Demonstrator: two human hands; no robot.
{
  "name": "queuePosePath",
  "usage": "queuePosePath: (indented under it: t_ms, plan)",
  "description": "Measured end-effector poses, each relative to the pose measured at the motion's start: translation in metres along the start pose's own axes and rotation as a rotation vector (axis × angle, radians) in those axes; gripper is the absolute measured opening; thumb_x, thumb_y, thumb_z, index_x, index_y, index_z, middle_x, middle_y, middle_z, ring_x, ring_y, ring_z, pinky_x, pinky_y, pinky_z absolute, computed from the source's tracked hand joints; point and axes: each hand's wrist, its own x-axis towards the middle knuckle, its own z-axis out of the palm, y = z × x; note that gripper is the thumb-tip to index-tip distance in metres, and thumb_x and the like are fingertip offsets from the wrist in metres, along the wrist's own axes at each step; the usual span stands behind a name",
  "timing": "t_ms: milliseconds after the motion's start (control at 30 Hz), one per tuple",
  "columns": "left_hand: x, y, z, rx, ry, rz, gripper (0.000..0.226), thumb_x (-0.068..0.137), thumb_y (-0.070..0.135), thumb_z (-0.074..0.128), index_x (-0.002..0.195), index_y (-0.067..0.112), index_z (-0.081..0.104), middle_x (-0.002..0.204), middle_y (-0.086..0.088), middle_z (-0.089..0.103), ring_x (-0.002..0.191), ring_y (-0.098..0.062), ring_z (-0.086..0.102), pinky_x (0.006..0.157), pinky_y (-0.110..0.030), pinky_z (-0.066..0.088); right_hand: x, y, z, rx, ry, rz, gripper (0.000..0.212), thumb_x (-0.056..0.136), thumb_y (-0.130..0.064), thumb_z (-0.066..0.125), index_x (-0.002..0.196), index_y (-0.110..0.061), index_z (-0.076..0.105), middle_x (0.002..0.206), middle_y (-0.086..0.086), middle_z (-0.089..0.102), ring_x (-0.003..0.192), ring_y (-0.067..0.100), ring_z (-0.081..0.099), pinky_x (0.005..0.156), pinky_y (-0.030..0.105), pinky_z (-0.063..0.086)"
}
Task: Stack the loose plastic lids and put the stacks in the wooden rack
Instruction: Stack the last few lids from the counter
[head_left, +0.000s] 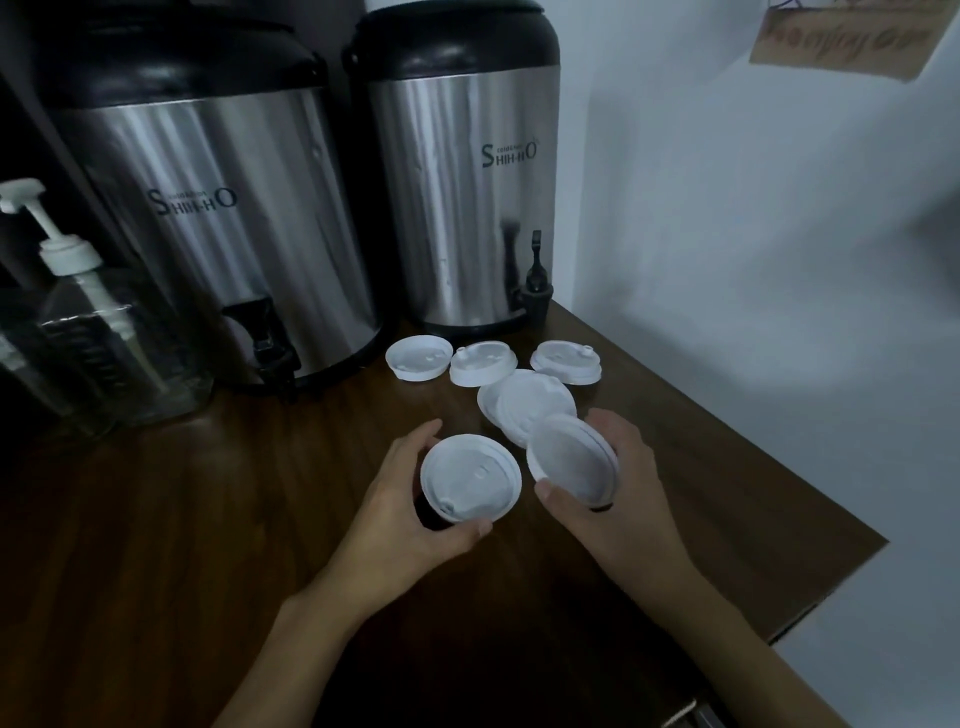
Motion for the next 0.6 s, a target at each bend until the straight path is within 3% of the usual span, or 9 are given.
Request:
queuePosePath:
  t_ms: [133, 233, 333, 500, 600]
  plan:
    - [-0.006, 0.003, 0.002, 0.029, 0.015, 0.056, 0.103, 0.056, 0.063, 0.084, 0.131, 0.078, 0.015, 0.135, 0.038, 0.039, 0.127, 0.019, 0.038, 0.094, -0.006, 0.036, -0.002, -0.013, 0.018, 0.140, -0.118, -0.026, 0.082, 0.079, -0.043, 0.082, 0.144, -0.041, 0.032, 0.143, -0.014, 0.038, 0.127, 0.003, 0.045, 0.090, 0.017, 0.049]
    - [-0.010, 0.005, 0.002, 0.014, 0.058, 0.105, 0.103, 0.061, 0.058, 0.086, 0.136, 0.071, 0.017, 0.137, 0.036, 0.041, 0.129, 0.015, 0.041, 0.093, 0.003, 0.036, -0.006, -0.021, 0.031, 0.216, -0.247, -0.075, 0.080, 0.077, -0.053, 0.078, 0.142, -0.048, 0.032, 0.140, -0.025, 0.041, 0.128, -0.006, 0.043, 0.092, 0.012, 0.050]
    - [-0.013, 0.008, 0.000, 0.008, 0.075, 0.170, 0.104, 0.065, 0.051, 0.085, 0.141, 0.068, 0.016, 0.140, 0.036, 0.038, 0.133, 0.009, 0.042, 0.100, 0.000, 0.033, -0.007, -0.025, 0.039, 0.278, -0.329, -0.075, 0.083, 0.071, -0.060, 0.072, 0.143, -0.045, 0.034, 0.134, -0.037, 0.042, 0.129, -0.011, 0.042, 0.102, 0.023, 0.049]
    - [-0.014, 0.010, -0.003, -0.006, 0.113, 0.219, 0.101, 0.067, 0.058, 0.085, 0.142, 0.067, 0.019, 0.141, 0.033, 0.039, 0.135, 0.004, 0.043, 0.105, -0.004, 0.034, -0.005, -0.031, 0.042, 0.430, -0.413, -0.002, 0.075, 0.065, -0.055, 0.075, 0.133, -0.052, 0.042, 0.136, -0.032, 0.048, 0.131, -0.002, 0.047, 0.106, 0.038, 0.050]
    - [-0.013, 0.008, -0.003, -0.062, 0.144, 0.188, 0.098, 0.063, 0.059, 0.087, 0.142, 0.056, 0.031, 0.143, 0.026, 0.043, 0.136, 0.002, 0.044, 0.107, -0.010, 0.038, 0.000, -0.032, 0.040, 0.531, -0.462, 0.065, 0.078, 0.064, -0.052, 0.078, 0.134, -0.046, 0.045, 0.143, -0.019, 0.051, 0.131, 0.002, 0.052, 0.102, 0.031, 0.053]
